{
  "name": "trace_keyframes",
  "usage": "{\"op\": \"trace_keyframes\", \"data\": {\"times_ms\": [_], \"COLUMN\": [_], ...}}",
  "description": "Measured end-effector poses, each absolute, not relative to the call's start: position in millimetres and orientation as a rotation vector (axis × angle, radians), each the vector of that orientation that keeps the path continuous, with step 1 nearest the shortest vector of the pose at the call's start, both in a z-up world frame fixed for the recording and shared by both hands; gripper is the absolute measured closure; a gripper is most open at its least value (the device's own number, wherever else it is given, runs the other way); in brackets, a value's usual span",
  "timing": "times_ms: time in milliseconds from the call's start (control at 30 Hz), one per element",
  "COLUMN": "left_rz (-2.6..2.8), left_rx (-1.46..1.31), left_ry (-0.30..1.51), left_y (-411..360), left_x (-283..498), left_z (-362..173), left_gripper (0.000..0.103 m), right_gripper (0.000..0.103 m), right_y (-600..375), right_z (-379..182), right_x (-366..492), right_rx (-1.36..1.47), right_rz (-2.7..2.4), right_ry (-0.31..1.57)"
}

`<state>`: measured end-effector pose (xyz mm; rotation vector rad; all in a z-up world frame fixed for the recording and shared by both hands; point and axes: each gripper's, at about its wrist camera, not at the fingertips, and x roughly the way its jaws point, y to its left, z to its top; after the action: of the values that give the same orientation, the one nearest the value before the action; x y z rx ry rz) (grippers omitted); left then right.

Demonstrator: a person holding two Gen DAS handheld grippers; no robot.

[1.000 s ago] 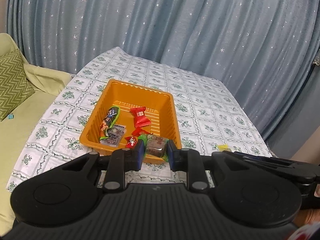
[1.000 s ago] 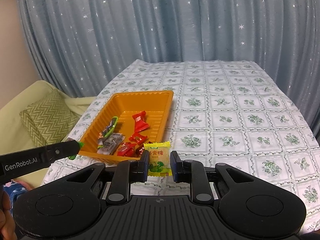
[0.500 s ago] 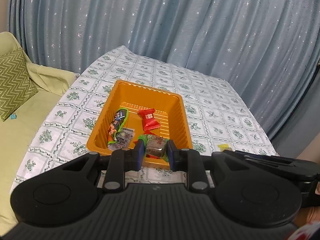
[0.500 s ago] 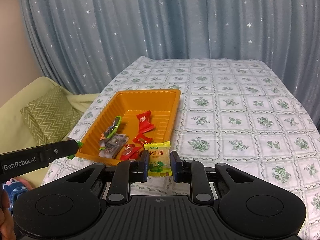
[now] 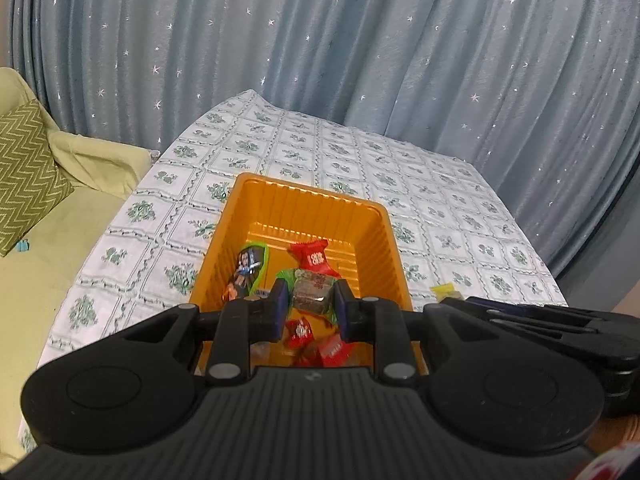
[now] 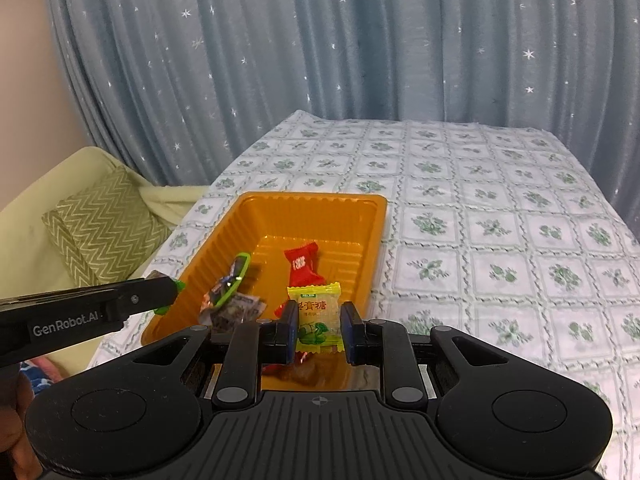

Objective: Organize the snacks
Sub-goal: 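Lower both items into the tray and open both grippers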

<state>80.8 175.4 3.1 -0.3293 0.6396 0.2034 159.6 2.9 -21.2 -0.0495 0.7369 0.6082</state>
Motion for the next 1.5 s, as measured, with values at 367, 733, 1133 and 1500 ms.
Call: {"op": "trace_keyframes", "data": {"times_ms": [367,733,1133,1500], "left_rz": [0.195,0.169,0.152,0.231], "left_rx": [-0.323,-0.311,-0.307,-0.333], "left_ry": [0.658,0.684,0.709,0.672], "left_y": [191.5,203.5,209.2,230.8], "left_x": [117.1,151.0,180.1,156.5], "left_z": [-9.2,-23.6,-35.6,-32.6], "left_gripper": [0.081,0.081,0.074,0.053], "right_gripper": [0.08,0.08,0.08,0.08], "right_y": [27.4,38.6,43.9,47.5], "right_z": [-31.5,-43.5,-51.7,-58.7], "right_x": [195.5,226.4,246.7,253.4], "right_rx": [-0.062,-0.069,-0.059,-0.045], "right_rz": [0.627,0.623,0.615,0.624], "right_ry": [0.748,0.757,0.765,0.787]}}
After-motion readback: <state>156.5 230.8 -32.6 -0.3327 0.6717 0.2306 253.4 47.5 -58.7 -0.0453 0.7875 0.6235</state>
